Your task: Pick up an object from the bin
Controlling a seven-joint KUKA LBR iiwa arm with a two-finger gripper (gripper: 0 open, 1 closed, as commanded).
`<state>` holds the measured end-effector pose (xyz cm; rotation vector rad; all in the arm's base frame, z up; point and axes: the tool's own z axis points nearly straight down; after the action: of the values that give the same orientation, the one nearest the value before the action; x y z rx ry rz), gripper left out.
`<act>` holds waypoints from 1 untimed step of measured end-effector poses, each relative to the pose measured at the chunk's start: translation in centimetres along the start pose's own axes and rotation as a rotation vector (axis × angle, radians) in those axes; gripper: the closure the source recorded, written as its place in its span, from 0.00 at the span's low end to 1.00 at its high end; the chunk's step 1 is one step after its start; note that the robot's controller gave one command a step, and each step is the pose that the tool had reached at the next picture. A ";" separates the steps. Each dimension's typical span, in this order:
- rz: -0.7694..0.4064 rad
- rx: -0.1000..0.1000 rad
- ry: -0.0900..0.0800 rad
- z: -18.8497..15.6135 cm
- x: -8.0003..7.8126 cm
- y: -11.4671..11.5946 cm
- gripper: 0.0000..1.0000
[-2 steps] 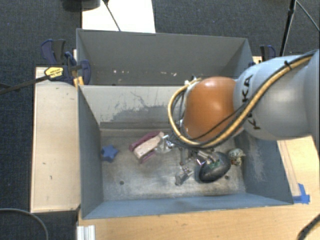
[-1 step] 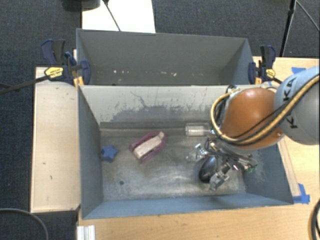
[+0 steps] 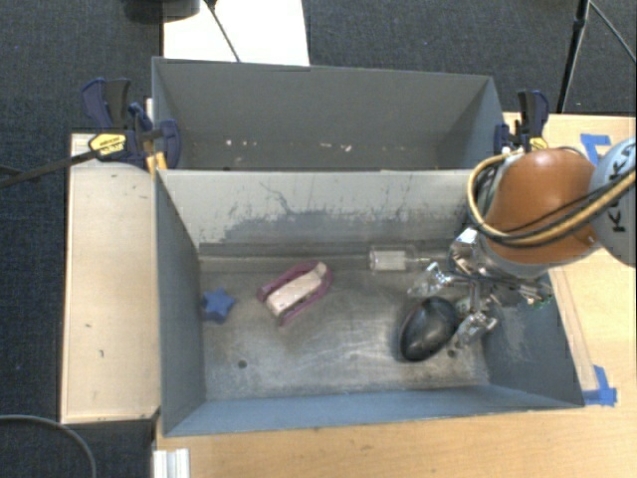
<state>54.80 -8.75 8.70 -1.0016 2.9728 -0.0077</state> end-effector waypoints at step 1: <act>-0.001 -0.005 0.000 -0.1 -0.3 0.5 1.00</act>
Offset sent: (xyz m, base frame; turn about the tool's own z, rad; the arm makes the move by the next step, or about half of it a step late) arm 0.0000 0.0000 0.0000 0.0000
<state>54.69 -8.18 8.78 -1.0036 2.9743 0.0003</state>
